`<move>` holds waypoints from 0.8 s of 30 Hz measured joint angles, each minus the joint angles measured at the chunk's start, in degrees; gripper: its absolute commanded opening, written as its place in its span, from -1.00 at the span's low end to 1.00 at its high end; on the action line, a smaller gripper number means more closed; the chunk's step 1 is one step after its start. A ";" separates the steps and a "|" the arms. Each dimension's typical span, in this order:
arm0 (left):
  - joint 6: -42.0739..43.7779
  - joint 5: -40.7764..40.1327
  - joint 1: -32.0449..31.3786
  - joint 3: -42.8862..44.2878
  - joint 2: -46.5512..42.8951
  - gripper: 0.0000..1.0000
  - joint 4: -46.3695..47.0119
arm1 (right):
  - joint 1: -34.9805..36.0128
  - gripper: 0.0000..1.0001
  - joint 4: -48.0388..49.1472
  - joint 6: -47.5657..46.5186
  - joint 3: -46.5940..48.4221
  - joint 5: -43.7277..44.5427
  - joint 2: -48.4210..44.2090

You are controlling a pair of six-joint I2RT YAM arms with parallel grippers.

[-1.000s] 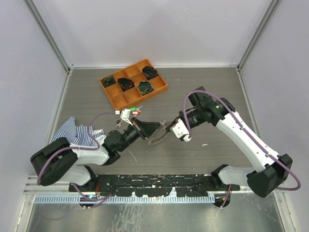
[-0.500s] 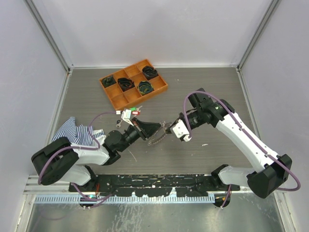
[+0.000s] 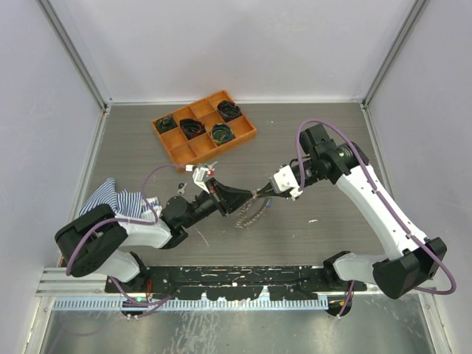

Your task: Remove the keys from the keyring

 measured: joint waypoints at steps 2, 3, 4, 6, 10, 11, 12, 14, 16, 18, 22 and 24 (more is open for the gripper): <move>0.81 1.03 0.22 0.02 0.00 -0.55 0.02 | 0.00 -0.98 -0.83 0.02 0.11 -0.48 0.59; 0.94 1.66 0.42 0.04 0.00 -0.51 0.15 | 0.00 -0.99 -1.18 0.00 0.17 -0.61 0.83; 0.98 2.56 0.74 0.04 -0.02 -0.48 0.31 | -0.02 -0.99 -1.60 -0.02 0.31 -0.90 1.14; 1.18 4.20 1.51 0.04 -0.09 -0.46 0.39 | -0.24 -0.99 -2.45 -0.17 0.76 -1.20 1.46; 2.10 8.55 3.58 0.04 -1.20 -0.39 0.33 | -0.63 -0.98 -4.20 -0.63 2.16 -2.38 1.57; 2.51 9.44 4.09 0.02 -1.84 -0.35 0.33 | -0.66 -0.99 -4.35 -0.85 2.25 -2.64 1.57; 3.10 10.91 4.83 0.02 -2.95 -0.32 0.31 | -0.72 -0.99 -4.59 -1.16 2.27 -2.84 1.57; 5.27 13.86 6.14 -0.04 -5.33 -0.24 0.37 | -0.74 -0.99 -5.42 -1.77 2.29 -3.13 1.57; 8.63 17.62 7.13 -0.11 -8.04 -0.15 0.22 | -0.85 -0.98 -6.58 -2.75 2.56 -3.26 1.57; 13.33 21.79 7.80 -0.09 -11.04 -0.09 -0.85 | -1.01 -0.98 -8.09 -4.24 3.06 -3.54 1.68; 24.33 30.69 7.91 2.32 -15.63 -0.06 -8.92 | -1.01 -0.98 -11.72 -8.28 4.68 -4.24 2.62; 30.27 35.71 8.13 5.33 -16.57 -0.05 -15.02 | -1.01 -0.98 -12.79 -9.84 4.70 -4.42 2.71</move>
